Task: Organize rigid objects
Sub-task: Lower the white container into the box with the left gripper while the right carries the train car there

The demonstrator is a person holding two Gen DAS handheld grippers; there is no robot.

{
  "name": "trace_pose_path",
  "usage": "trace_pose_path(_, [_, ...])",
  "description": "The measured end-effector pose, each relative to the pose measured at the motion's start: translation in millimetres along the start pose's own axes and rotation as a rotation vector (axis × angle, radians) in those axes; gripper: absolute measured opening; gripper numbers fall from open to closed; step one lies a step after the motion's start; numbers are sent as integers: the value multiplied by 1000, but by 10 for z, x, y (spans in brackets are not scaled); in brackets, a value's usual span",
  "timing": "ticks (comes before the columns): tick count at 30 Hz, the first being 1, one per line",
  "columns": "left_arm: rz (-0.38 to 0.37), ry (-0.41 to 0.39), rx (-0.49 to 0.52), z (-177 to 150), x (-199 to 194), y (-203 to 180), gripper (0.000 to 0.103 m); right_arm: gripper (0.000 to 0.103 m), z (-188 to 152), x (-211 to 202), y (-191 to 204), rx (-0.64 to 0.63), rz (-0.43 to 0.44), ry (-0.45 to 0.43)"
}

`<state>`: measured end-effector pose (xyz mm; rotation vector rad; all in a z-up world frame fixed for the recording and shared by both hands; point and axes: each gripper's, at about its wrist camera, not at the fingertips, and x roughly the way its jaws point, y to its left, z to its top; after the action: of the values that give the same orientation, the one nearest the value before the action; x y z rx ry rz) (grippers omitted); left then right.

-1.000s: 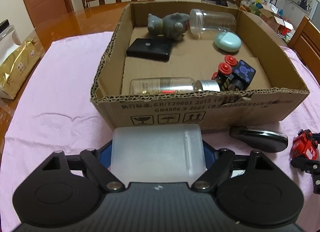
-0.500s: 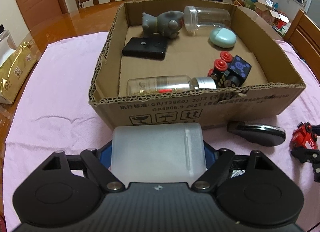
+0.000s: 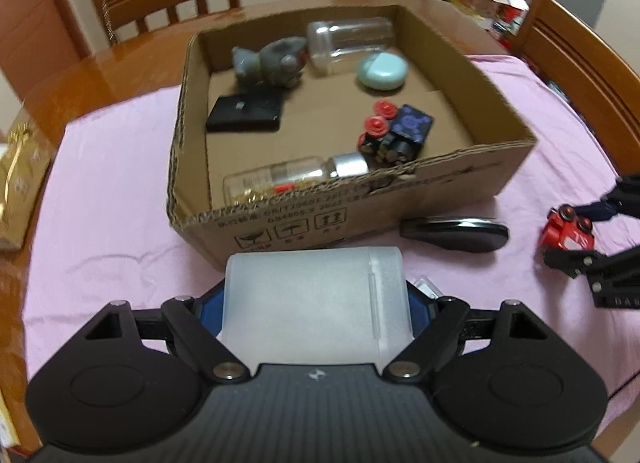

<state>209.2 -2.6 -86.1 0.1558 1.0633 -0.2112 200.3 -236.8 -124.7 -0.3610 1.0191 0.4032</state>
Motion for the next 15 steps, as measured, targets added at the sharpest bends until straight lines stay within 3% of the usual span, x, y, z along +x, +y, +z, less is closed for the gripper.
trace_pose_path(9, [-45, -57, 79, 316, -397, -33, 83, 54, 127, -343, 38, -67, 31, -30])
trace_pose_path(15, [-25, -130, 61, 675, -373, 4, 83, 54, 399, -622, 25, -94, 33, -103])
